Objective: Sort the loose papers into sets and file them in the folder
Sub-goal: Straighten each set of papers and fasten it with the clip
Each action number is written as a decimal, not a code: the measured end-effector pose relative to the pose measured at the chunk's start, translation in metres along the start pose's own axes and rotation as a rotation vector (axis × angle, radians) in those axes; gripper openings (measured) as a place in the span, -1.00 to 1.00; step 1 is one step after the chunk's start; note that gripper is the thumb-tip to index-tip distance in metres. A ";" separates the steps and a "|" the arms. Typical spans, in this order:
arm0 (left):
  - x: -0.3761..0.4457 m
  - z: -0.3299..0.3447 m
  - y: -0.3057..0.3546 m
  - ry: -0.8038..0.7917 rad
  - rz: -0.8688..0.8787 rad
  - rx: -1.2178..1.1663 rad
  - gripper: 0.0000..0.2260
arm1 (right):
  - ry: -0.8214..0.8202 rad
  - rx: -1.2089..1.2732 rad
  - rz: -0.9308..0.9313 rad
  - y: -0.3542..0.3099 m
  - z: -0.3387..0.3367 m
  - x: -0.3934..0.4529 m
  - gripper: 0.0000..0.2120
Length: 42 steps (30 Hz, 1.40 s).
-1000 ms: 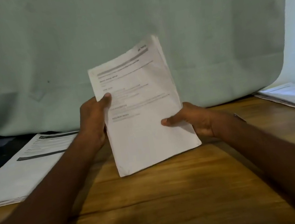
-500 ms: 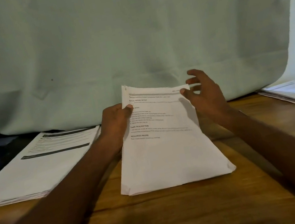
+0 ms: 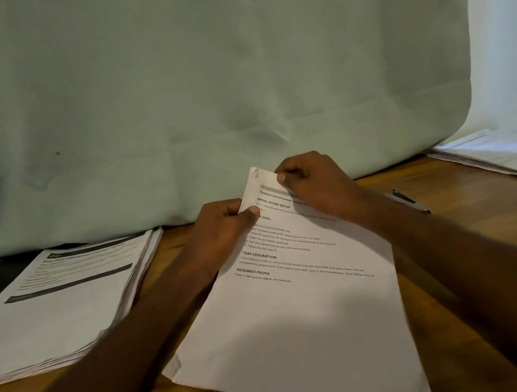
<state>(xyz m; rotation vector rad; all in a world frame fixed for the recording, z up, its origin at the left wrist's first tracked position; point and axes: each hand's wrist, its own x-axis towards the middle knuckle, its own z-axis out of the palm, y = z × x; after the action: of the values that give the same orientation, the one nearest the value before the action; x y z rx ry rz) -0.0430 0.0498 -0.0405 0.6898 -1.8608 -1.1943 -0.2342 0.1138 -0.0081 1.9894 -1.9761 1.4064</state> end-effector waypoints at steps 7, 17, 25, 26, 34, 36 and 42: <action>-0.003 -0.008 0.012 0.167 -0.014 -0.116 -0.82 | -0.104 0.009 -0.073 -0.013 0.016 -0.004 -0.84; -0.004 -0.010 0.013 0.204 -0.108 -0.258 -0.76 | -0.136 0.047 -0.041 -0.013 0.021 -0.007 -0.82; -0.009 -0.007 0.005 -0.035 -0.168 -0.159 -0.76 | -0.074 0.031 -0.025 -0.007 0.021 -0.005 -0.84; -0.010 -0.006 0.005 -0.052 -0.174 -0.144 -0.78 | -0.071 0.033 -0.016 -0.007 0.021 -0.006 -0.84; 0.005 -0.006 -0.014 0.054 -0.162 -0.148 -0.86 | 0.030 -0.312 0.052 -0.005 0.003 -0.003 -0.86; 0.006 -0.011 -0.017 0.112 -0.170 -0.156 -0.89 | 0.037 -0.580 0.241 0.003 -0.025 0.000 -0.87; 0.007 -0.014 -0.024 0.128 -0.184 -0.149 -0.85 | -0.449 -0.763 0.692 0.021 -0.082 -0.010 -0.77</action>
<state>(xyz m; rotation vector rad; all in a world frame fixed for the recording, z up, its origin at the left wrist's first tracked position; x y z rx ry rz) -0.0345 0.0279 -0.0566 0.8474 -1.6116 -1.3581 -0.2949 0.1642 0.0235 1.3777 -2.9332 0.0557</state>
